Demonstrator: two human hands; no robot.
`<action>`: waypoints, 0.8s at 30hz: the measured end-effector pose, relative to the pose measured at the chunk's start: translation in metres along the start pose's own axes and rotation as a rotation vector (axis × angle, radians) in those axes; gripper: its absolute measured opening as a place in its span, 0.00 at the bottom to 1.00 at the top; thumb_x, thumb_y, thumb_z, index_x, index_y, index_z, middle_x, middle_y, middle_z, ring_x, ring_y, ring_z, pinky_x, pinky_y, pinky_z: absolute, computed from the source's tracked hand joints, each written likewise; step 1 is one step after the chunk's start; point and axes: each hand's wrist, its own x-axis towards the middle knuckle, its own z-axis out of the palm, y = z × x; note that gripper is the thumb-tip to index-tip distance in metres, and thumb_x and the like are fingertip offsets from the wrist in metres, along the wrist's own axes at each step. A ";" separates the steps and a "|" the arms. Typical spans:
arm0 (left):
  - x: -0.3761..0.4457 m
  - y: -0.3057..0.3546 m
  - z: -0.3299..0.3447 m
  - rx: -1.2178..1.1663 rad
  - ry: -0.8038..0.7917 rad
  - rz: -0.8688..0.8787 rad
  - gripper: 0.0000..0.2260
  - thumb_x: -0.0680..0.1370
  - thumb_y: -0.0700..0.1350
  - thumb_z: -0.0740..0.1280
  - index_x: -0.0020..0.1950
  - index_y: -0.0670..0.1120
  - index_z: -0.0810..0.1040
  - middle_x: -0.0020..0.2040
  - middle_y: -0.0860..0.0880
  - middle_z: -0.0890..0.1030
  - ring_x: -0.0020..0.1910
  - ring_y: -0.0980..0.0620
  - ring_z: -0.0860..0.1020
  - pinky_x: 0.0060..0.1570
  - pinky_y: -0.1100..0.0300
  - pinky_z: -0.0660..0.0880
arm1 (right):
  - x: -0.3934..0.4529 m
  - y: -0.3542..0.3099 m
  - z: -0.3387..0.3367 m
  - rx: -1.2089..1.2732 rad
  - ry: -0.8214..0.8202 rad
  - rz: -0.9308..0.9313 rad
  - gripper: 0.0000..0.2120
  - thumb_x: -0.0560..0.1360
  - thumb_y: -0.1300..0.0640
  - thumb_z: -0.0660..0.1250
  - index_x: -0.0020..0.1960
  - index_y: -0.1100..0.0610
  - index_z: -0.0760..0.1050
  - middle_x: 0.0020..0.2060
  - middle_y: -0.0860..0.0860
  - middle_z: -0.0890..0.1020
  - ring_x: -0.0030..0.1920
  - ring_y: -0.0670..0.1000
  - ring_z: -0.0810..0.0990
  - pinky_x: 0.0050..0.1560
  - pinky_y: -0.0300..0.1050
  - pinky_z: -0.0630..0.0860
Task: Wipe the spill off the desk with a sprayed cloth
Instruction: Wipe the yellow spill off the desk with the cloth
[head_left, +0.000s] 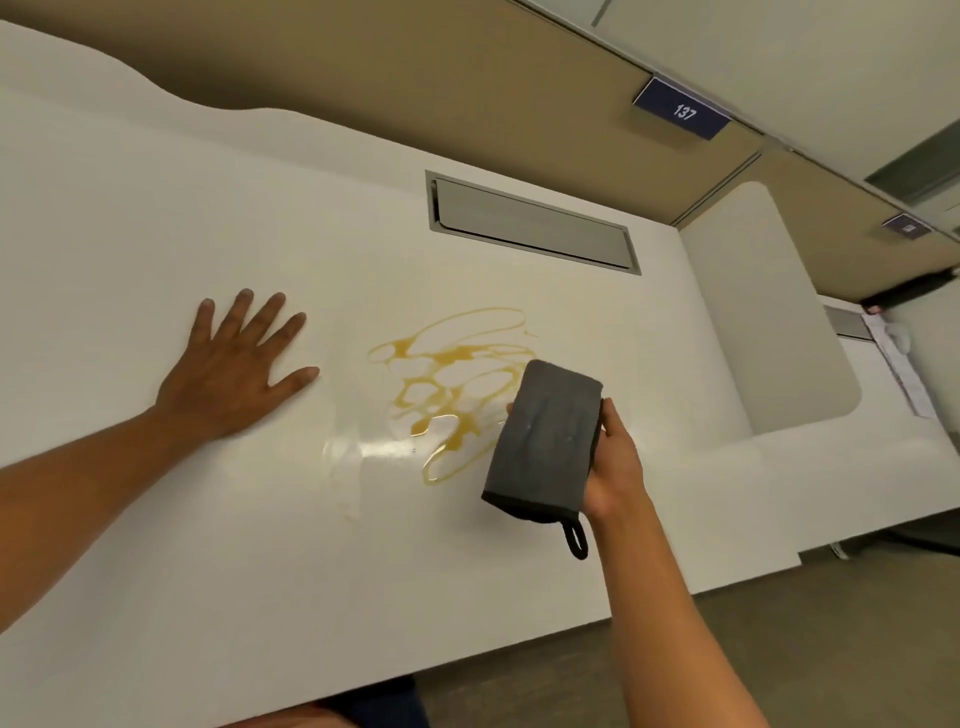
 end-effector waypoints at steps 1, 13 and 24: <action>0.000 -0.002 0.003 0.009 0.006 0.001 0.39 0.82 0.73 0.48 0.88 0.55 0.60 0.89 0.49 0.59 0.82 0.59 0.27 0.84 0.42 0.37 | 0.008 -0.011 -0.005 -0.014 0.047 -0.045 0.34 0.83 0.34 0.57 0.75 0.58 0.76 0.73 0.63 0.77 0.73 0.65 0.77 0.77 0.64 0.69; 0.011 -0.030 0.048 0.000 -0.062 0.014 0.39 0.80 0.74 0.59 0.88 0.65 0.53 0.91 0.57 0.46 0.90 0.50 0.42 0.84 0.43 0.31 | 0.117 -0.027 -0.024 -1.504 0.303 -0.766 0.24 0.87 0.42 0.56 0.79 0.50 0.67 0.71 0.55 0.76 0.69 0.60 0.76 0.72 0.59 0.72; 0.005 -0.016 0.029 -0.013 0.014 0.026 0.40 0.80 0.76 0.53 0.89 0.61 0.54 0.91 0.54 0.50 0.89 0.52 0.42 0.85 0.44 0.36 | 0.157 -0.010 -0.031 -2.037 0.538 -0.744 0.29 0.87 0.39 0.50 0.86 0.44 0.52 0.76 0.56 0.67 0.65 0.62 0.70 0.64 0.60 0.69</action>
